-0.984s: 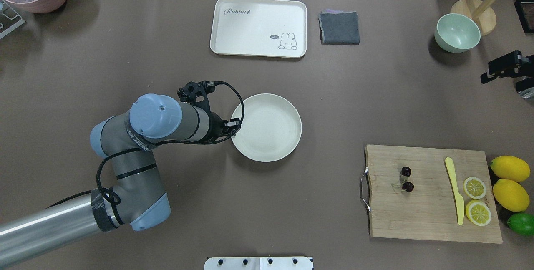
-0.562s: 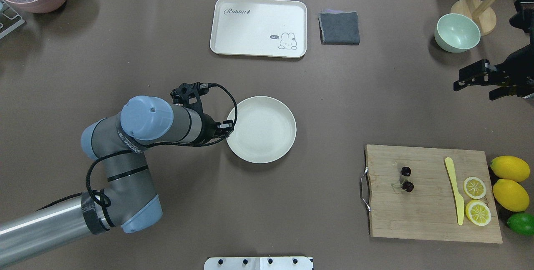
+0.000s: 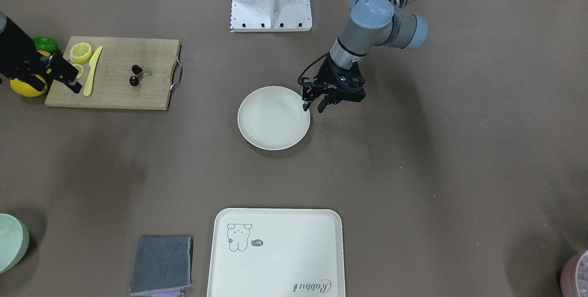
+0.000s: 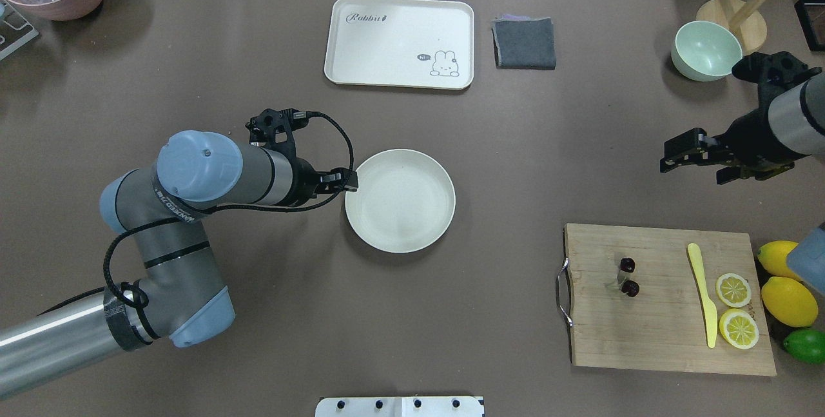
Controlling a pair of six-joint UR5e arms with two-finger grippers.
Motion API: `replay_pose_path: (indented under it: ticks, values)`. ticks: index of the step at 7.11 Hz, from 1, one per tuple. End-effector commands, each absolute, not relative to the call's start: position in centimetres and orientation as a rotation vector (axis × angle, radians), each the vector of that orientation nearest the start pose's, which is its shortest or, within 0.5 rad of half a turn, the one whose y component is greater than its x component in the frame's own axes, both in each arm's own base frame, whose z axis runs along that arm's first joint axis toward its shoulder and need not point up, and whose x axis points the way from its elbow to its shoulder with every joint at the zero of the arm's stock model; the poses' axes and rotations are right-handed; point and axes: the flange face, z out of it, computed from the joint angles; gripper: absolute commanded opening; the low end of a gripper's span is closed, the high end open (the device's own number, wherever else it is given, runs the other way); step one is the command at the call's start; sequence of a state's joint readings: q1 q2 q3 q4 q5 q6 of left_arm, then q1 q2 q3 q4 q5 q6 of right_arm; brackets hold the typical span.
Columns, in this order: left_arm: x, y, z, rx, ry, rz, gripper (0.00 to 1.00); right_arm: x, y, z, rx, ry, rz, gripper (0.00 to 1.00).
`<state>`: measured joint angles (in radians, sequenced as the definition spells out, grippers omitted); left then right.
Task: Place red cherry on plate
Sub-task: 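Release the plate at center with the left gripper while the right arm reaches out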
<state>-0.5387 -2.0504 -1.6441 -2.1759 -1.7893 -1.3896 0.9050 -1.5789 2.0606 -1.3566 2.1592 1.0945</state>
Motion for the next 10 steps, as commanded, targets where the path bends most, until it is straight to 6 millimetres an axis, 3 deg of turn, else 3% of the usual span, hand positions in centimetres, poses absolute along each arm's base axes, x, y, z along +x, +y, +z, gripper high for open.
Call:
replay_pose_path:
  ticks: [1,2,3,5,7,10]
  values:
    - [48.8,-47.0,29.7,0.249,1.110,-0.240,0.98,-28.7,-38.8,40.3,-0.010,-0.866,0.217,1.00]
    - [48.7,-48.0,30.8,0.316,1.069,-0.148,0.98,-30.6,-37.6,40.7,-0.027,-0.850,0.203,1.00]
    - [46.9,-50.0,31.6,0.369,1.036,-0.105,0.98,-32.4,-36.4,41.0,-0.035,-0.830,0.221,1.00]
    - [46.4,-50.4,31.7,0.375,1.031,-0.113,0.98,-34.6,-35.6,43.7,-0.076,-0.780,0.205,1.00]
    - [46.0,-50.8,31.8,0.378,1.028,-0.120,0.98,-36.8,-34.5,44.5,-0.078,-0.765,0.170,1.00]
    - [45.6,-51.0,31.9,0.381,1.026,-0.126,0.98,-37.0,-33.7,44.8,-0.087,-0.758,0.162,0.90]
